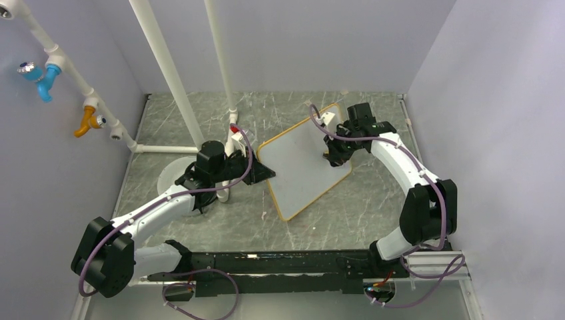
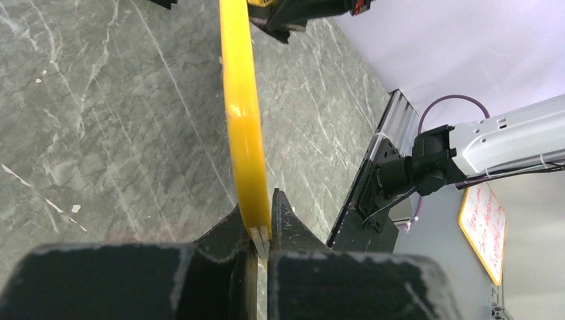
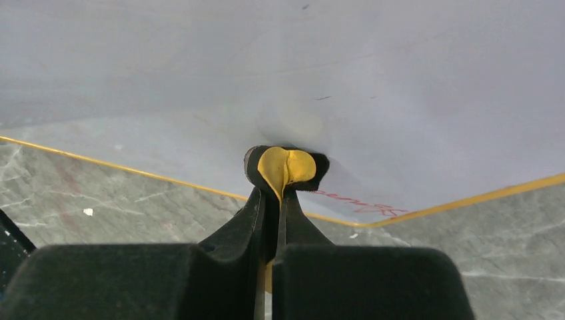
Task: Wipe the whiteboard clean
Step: Erase the whiteboard at the center of the board.
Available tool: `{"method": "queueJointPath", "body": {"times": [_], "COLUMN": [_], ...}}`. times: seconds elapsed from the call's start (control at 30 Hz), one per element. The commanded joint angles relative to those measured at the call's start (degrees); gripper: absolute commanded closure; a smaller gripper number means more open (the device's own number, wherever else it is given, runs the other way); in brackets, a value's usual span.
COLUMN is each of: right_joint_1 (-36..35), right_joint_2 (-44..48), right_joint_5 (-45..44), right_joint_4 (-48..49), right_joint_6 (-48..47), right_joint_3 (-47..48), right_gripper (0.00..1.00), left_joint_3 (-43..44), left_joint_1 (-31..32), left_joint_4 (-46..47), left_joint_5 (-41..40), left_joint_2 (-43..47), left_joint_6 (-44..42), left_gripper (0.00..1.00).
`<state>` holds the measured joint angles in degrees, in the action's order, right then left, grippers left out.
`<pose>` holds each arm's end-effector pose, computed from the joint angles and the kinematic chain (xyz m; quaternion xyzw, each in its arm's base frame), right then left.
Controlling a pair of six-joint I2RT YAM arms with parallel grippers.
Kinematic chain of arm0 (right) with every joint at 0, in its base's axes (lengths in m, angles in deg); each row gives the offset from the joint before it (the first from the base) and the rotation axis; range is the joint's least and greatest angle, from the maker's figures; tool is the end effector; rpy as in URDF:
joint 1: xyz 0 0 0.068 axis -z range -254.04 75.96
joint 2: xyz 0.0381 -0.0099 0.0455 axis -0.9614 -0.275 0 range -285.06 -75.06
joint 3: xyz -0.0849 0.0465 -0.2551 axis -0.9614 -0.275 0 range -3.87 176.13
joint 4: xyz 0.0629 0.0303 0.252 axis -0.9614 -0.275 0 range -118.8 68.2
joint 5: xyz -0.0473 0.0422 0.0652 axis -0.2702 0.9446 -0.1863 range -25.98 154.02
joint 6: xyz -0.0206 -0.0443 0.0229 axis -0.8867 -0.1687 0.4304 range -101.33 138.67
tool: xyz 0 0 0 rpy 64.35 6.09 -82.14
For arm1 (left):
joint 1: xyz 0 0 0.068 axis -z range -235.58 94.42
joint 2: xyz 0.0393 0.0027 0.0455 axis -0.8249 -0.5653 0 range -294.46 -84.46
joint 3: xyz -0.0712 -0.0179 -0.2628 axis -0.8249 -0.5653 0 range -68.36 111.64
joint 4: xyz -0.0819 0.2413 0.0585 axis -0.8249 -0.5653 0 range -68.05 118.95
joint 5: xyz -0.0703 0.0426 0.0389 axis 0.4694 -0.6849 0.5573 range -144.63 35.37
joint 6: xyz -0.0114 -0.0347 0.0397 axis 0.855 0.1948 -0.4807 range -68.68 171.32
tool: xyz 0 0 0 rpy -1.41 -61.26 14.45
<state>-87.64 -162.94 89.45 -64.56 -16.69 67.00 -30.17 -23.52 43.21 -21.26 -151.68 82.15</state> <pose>0.3031 0.0891 0.2713 -0.4424 0.8333 0.1607 0.2899 0.2112 -0.1553 0.2640 0.1833 0.7568 -0.4990 0.3802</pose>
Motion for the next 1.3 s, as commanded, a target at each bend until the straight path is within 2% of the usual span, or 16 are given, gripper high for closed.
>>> {"method": "queueJointPath", "body": {"times": [0.0,0.1,0.2,0.4,0.53,0.8,1.03,1.27], "right_joint_1": [-1.7,-1.7,-0.8,7.9,11.5,11.4,7.8,7.7], "right_joint_2": [1.0,0.6,0.5,2.9,2.2,2.1,2.6,3.7], "right_joint_5": [2.2,0.9,0.3,5.5,4.4,5.2,2.8,3.0], "right_joint_4": [3.2,2.9,1.7,0.0,2.6,0.9,1.3,1.9], "right_joint_6": [-0.8,-3.1,-4.1,-3.6,-2.9,-7.8,-9.8,-5.8], "right_joint_3": [-7.3,-13.1,-14.8,-4.9,-2.0,-10.3,-19.4,-8.9], "right_gripper": [1.00,1.00,1.00,1.00,1.00,1.00,1.00,1.00], "left_joint_3": [0.9,1.0,1.1,1.9,2.5,2.5,3.1,3.3], "left_joint_1": [0.4,0.4,0.5,0.4,0.4,0.4,0.5,0.4], "left_joint_4": [5.7,5.4,5.7,4.8,3.7,3.1,3.1,2.2], "left_joint_5": [9.1,9.0,9.3,9.0,8.8,8.5,8.6,8.6], "left_joint_2": [1.5,1.6,1.4,1.0,1.0,1.5,0.7,0.7], "left_joint_6": [0.7,0.3,0.3,-0.2,-0.9,-1.4,-1.7,-2.0], "left_gripper": [1.00,1.00,1.00,1.00,1.00,1.00,1.00,1.00]}}
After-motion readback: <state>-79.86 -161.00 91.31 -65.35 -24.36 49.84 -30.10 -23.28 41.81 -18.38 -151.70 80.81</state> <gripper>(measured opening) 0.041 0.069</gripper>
